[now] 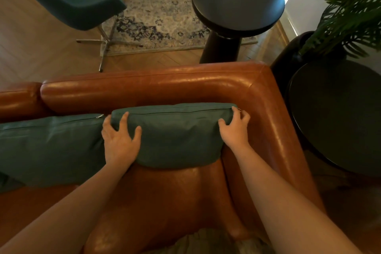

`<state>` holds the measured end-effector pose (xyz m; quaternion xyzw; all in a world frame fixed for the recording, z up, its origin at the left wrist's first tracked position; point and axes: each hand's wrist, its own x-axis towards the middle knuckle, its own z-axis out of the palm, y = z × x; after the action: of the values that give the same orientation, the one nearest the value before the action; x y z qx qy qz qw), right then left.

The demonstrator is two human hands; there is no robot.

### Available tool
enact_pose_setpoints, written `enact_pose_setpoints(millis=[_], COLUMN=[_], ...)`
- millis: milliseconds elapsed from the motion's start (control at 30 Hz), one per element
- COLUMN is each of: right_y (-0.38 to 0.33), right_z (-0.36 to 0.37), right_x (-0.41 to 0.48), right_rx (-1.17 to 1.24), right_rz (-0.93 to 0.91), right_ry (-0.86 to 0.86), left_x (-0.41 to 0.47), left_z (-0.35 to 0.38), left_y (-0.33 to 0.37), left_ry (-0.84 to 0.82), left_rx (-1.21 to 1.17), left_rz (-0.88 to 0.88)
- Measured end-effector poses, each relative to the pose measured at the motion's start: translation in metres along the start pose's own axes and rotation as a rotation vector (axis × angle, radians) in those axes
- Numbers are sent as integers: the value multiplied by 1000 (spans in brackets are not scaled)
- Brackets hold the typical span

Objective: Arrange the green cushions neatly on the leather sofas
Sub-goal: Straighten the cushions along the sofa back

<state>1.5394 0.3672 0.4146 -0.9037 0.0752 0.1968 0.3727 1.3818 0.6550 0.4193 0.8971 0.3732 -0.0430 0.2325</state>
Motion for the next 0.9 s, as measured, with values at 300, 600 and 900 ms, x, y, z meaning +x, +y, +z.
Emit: enact_pose_setpoints(millis=[300, 600, 900], right_y=[10, 19, 26], right_z=[-9, 2, 32], right_x=[9, 10, 12], right_rx=[559, 809, 689], right_rz=[225, 279, 232], right_ry=[-21, -125, -167], left_x=[11, 30, 28], left_z=[7, 9, 27], left_y=[6, -2, -1], left_ry=[-5, -230, -156], left_rx=[-580, -827, -914], left_rz=[-390, -549, -516])
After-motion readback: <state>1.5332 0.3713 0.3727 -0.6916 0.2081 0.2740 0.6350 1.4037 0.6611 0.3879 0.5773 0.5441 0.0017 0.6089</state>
